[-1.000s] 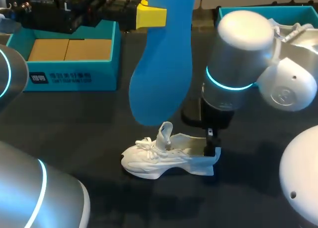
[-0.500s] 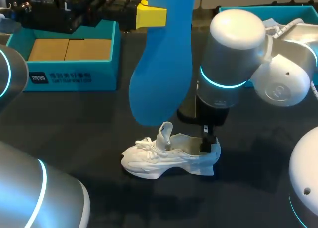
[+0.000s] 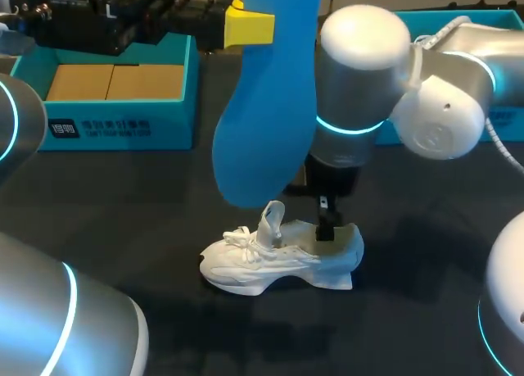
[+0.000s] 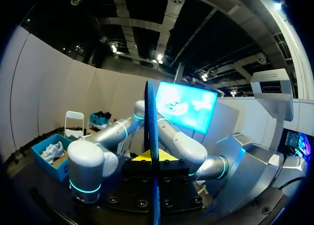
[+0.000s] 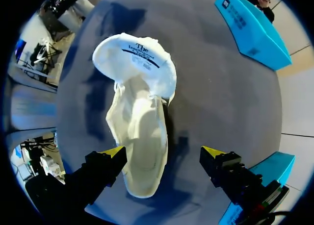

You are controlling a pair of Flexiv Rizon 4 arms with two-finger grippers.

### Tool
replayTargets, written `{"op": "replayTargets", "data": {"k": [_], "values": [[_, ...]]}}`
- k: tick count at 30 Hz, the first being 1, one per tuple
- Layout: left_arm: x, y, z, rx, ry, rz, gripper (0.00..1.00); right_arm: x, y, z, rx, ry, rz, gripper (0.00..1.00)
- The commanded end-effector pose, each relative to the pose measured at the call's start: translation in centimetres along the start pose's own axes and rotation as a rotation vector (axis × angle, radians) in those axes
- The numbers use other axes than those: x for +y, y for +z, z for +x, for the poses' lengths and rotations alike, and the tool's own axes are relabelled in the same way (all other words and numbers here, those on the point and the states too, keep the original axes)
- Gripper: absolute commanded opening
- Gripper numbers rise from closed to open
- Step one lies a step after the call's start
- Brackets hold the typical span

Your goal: Take the shoe out of the shoebox, open the shoe tongue, remove and reinsert the insole, then place the shoe into the shoebox

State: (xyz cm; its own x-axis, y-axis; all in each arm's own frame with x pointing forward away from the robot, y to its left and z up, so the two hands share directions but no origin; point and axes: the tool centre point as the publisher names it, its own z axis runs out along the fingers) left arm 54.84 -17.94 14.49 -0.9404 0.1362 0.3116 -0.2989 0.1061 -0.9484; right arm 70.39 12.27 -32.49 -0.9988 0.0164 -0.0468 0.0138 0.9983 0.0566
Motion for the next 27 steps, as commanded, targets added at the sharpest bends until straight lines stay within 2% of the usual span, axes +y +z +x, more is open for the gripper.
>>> {"op": "replayTargets", "data": {"k": [1, 14, 16, 19, 20, 23, 26, 27], "values": [[-0.1, 0.1, -0.1, 0.001, 0.0, -0.003, 0.0, 1.2, 2.3, -0.8, 0.017, -0.001, 0.009, 1.0], [-0.1, 0.1, -0.1, 0.001, 0.0, -0.003, 0.0, 1.6, 5.0, -0.7, 0.044, 0.013, -0.006, 1.0], [-0.1, 0.1, -0.1, 0.001, 0.0, -0.003, 0.0, 1.8, 5.2, -0.6, 0.048, 0.013, -0.007, 0.86], [-0.1, 0.1, -0.1, 0.001, 0.0, -0.003, 0.0, 1.9, 5.5, -0.5, 0.053, 0.014, -0.007, 0.8], [-0.1, 0.1, -0.1, 0.001, 0.0, -0.003, 0.0, 1.8, 5.6, -0.5, 0.056, 0.017, -0.006, 0.69], [-0.1, 0.1, -0.1, 0.001, 0.0, -0.003, 0.0, 1.8, 6.0, -0.4, 0.072, 0.02, -0.01, 0.5], [-0.1, 0.1, -0.1, 0.001, 0.0, -0.003, 0.0, 1.8, 6.4, -0.3, 0.084, 0.017, -0.006, 0.49], [-0.1, 0.1, -0.1, 0.001, 0.0, -0.003, 0.0, 1.8, 6.5, -0.3, 0.087, 0.019, -0.003, 0.42]]}}
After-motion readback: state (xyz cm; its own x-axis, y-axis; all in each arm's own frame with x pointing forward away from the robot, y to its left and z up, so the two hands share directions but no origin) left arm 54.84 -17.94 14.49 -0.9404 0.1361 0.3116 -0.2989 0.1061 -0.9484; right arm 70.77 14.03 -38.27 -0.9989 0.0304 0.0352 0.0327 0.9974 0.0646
